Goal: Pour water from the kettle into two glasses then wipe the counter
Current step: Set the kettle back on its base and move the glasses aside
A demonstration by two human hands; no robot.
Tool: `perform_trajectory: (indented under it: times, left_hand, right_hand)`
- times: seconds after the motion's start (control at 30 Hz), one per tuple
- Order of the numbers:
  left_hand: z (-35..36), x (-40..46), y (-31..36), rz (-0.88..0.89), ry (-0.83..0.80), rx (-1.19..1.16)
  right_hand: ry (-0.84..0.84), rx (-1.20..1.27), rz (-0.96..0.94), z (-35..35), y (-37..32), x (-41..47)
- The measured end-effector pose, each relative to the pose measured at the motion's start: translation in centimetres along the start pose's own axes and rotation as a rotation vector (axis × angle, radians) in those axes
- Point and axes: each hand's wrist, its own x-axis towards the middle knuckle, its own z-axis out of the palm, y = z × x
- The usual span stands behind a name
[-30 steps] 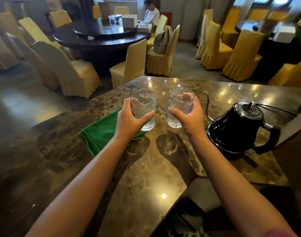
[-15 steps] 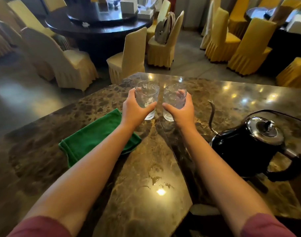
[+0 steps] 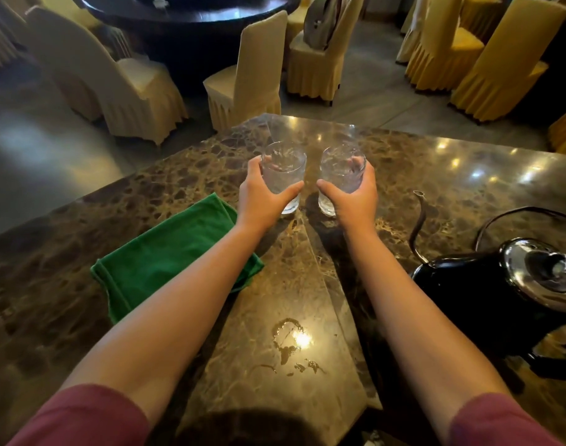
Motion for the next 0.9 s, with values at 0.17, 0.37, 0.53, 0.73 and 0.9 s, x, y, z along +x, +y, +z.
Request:
perform_trajectory:
  times: [0.17, 0.37, 0.53, 0.73, 0.9]
  left_hand:
    - [0.8, -0.4, -0.1, 0.022, 0.003, 0.032]
    - [1.4, -1.4, -0.4, 0.023, 0.014, 0.047]
    - [1.6, -1.7, -0.1, 0.026, -0.006, 0.058]
    - [1.4, -1.9, 0.1, 0.024, -0.034, 0.076]
    - [0.6, -2.2, 0.5, 0.0, -0.106, 0.051]
  right_hand:
    - [0.0, -0.009, 0.014, -0.6, 0.8, -0.7]
    - [-0.017, 0.011, 0.016, -1.0, 0.6, -1.5]
    - [-0.03, 0.003, 0.032, -0.9, 0.5, -1.7]
    - [-0.044, -0.004, 0.071, -1.0, 0.1, -2.2]
    - [-0.034, 0.002, 0.103, -0.9, -0.7, -3.2]
